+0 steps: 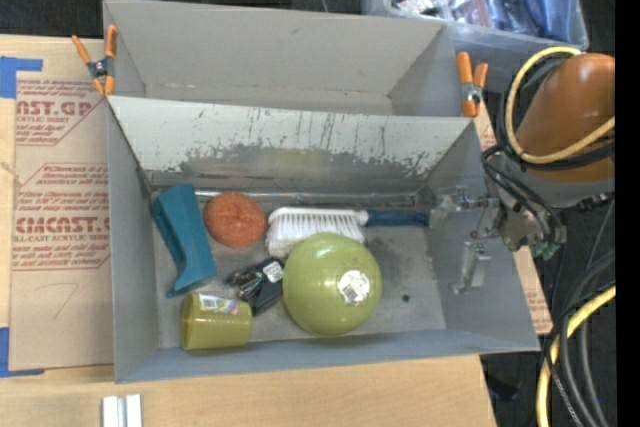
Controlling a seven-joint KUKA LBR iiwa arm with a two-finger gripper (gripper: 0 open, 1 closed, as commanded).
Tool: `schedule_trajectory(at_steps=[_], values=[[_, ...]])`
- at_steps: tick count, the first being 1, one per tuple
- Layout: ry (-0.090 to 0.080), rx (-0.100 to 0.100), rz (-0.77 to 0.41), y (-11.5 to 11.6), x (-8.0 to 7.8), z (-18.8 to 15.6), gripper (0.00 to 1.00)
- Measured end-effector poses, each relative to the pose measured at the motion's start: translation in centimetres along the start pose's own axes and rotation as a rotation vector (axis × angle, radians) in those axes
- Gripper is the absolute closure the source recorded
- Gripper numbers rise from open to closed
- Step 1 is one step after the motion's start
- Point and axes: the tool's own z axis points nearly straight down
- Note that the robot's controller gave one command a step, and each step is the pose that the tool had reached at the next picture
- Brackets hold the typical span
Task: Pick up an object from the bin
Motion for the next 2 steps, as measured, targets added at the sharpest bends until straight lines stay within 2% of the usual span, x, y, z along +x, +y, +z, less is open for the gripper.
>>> schedule_trajectory(at_steps=[1, 2], values=[[-0.008, 0.001, -0.002, 0.1, -0.2, -0.5, 0.00], [-0.006, -0.001, 0.296, 3.1, -6.7, 5.1, 0.00]])
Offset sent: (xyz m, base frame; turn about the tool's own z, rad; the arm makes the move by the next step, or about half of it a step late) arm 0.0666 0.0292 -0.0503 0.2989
